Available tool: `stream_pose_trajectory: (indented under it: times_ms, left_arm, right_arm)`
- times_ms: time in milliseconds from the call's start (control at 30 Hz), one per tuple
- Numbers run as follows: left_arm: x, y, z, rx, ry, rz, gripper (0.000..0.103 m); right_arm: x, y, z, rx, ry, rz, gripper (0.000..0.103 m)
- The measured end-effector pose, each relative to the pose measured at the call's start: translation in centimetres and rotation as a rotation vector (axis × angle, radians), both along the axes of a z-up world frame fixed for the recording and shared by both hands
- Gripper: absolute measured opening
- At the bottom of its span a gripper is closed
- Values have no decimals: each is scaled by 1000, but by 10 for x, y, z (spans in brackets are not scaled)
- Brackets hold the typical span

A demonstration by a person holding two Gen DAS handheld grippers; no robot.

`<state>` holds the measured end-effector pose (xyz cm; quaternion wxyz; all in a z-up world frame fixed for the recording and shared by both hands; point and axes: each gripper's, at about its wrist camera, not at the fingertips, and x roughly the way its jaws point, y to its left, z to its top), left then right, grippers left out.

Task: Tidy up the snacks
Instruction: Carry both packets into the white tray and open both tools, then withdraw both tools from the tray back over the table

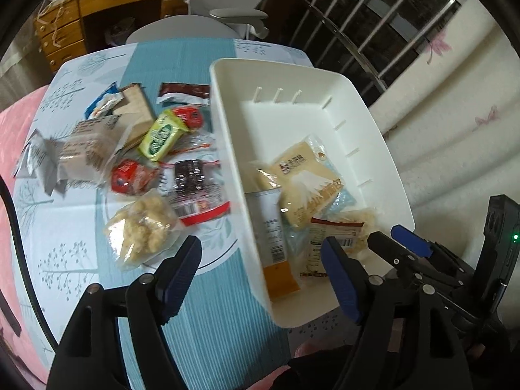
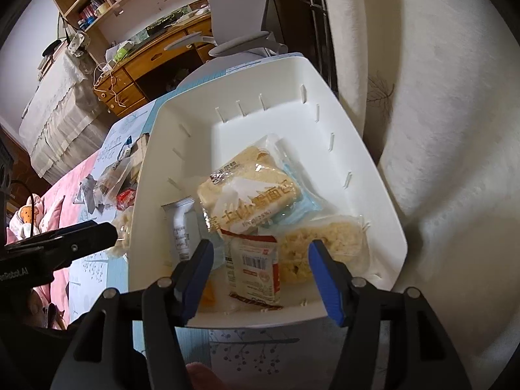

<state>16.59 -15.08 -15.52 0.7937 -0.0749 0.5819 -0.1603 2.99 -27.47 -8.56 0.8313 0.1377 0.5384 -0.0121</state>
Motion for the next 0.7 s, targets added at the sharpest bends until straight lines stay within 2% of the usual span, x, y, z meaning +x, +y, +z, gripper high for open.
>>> stream_pose_trajectory:
  times_ms: [333,700]
  left_arm:
    - [-20,62,14,-4,-44,64,76]
    - [-31,148,37,-4,-92,110,81]
  right_arm:
    - [3,42,12,31,-40,20,61]
    - [6,115,32,50,-95,22,61]
